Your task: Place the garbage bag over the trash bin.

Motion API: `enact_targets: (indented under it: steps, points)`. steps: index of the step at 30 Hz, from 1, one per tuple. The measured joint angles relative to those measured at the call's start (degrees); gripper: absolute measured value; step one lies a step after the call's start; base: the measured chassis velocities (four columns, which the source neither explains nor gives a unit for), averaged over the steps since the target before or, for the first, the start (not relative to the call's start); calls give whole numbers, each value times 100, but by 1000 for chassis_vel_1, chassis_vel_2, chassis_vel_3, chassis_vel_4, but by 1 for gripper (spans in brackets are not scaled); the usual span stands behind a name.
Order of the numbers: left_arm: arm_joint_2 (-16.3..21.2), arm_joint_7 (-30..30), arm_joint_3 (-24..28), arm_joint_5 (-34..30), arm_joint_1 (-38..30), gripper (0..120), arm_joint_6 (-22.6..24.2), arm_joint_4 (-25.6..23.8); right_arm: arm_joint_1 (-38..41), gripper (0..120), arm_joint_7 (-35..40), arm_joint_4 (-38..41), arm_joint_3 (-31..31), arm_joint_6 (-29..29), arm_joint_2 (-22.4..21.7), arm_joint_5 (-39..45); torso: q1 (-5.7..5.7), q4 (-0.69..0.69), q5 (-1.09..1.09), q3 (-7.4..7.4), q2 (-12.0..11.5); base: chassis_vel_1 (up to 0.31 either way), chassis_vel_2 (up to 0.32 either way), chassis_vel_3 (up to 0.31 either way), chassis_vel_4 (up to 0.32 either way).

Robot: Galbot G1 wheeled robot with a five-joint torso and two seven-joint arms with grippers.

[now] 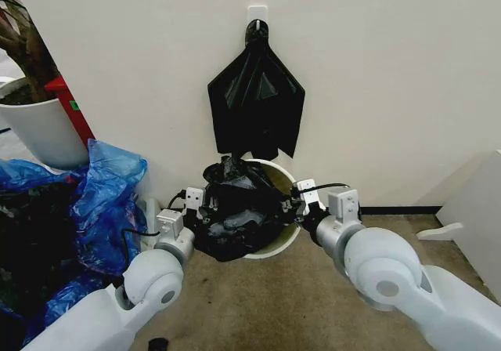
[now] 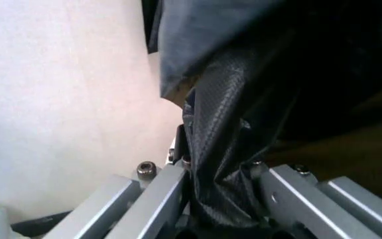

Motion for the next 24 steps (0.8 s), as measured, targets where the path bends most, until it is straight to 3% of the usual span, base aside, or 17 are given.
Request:
enact_targets:
  steps: [15,19,22,24]
  points:
    - [-87,204,-284,139,296,1,-98,106,-1282,0,-673,176,1691,-86,-634,77,0,-1,1,0,0,0,0,0,0]
    - [-50,398,-407,141,517,1,-140,-18,-1573,0,-1287,-70,2074,1,-711,-76,0,0,0,0,0,0,0,0,0]
    - [-32,554,-513,122,706,1,-217,-152,-1936,0,-2591,-456,2402,344,-830,-764,0,-1,0,0,0,0,0,0,0]
    - [-32,576,-526,120,729,1,-230,-170,-1984,0,-2787,-521,2436,381,-844,-867,0,-1,0,0,0,0,0,0,0]
